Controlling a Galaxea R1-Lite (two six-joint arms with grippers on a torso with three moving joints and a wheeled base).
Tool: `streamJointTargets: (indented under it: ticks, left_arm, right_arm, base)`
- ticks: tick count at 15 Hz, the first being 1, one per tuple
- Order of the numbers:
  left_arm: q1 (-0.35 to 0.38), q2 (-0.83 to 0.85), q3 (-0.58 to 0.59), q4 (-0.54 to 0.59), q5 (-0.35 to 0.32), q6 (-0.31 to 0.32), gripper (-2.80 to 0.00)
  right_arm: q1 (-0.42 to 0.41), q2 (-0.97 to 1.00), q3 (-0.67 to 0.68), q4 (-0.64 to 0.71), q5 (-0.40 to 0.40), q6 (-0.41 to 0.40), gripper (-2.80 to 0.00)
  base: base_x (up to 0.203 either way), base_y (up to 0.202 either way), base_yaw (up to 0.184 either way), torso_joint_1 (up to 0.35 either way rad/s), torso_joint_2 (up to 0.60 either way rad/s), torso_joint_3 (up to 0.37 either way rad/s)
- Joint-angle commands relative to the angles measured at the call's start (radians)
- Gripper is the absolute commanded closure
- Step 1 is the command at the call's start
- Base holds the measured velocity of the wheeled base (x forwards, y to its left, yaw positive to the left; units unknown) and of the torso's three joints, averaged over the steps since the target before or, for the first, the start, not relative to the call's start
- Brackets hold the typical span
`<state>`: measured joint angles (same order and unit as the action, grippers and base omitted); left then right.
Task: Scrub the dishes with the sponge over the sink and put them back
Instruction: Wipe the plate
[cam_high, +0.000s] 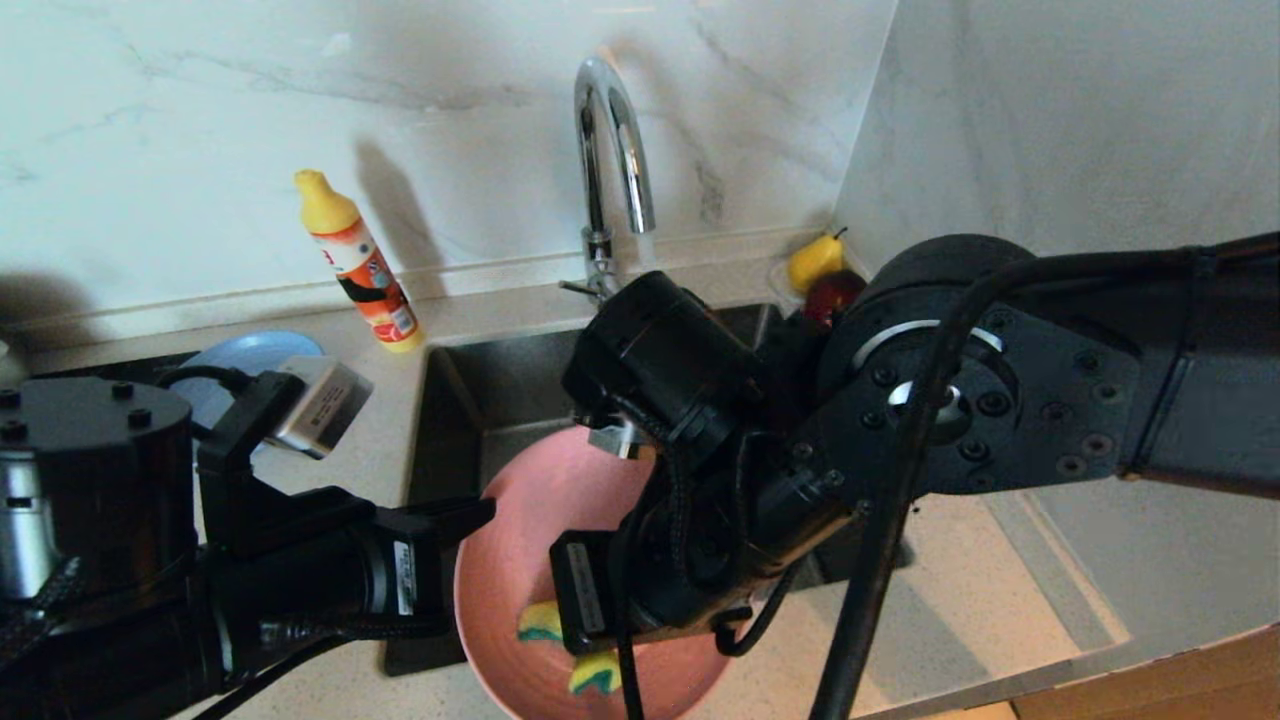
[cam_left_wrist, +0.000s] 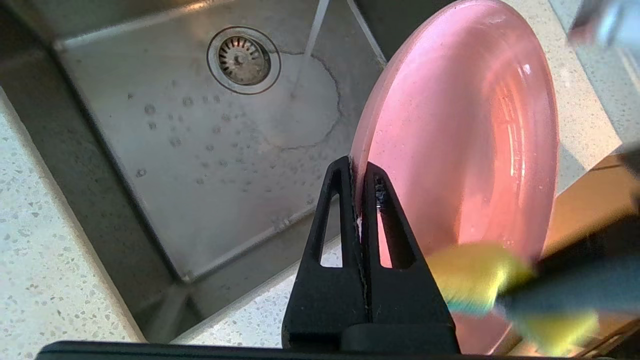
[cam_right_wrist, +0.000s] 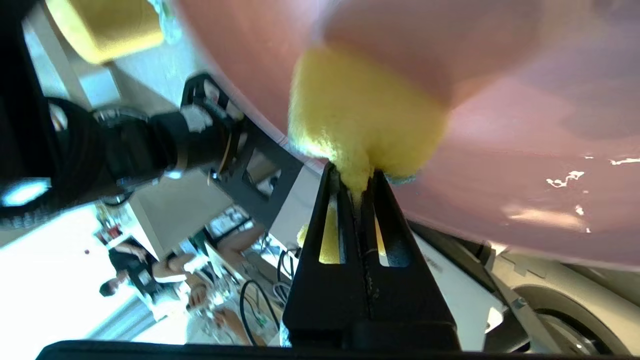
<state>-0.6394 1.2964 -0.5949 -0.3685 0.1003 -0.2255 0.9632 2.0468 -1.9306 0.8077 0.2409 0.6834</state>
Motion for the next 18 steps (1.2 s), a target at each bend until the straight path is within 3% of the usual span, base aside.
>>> streamJointTargets:
  ticks: [1, 10, 14, 18]
  left_arm:
    - [0.000, 0.004, 0.001, -0.003, -0.001, -0.003, 0.00]
    - [0.000, -0.001, 0.000, -0.020, 0.001, -0.001, 0.00]
    - [0.001, 0.001, -0.011, -0.021, 0.002, -0.004, 0.00]
    - [0.001, 0.004, -0.026, -0.021, 0.002, -0.008, 0.00]
  right_arm:
    - [-0.041, -0.043, -0.001, 0.009, 0.000, 0.002, 0.00]
    - [-0.184, -0.076, 0.001, 0.028, -0.002, -0.012, 0.00]
    - [-0.181, -0.096, 0.006, 0.105, -0.003, -0.012, 0.00]
    - [-0.102, -0.092, 0.013, 0.140, -0.003, -0.006, 0.00]
  base:
    - [0.000, 0.000, 0.000, 0.000, 0.00, 0.000]
    - [0.000, 0.000, 0.000, 0.000, 0.00, 0.000]
    - [0.000, 0.000, 0.000, 0.000, 0.00, 0.000]
    - [0.000, 0.000, 0.000, 0.000, 0.00, 0.000]
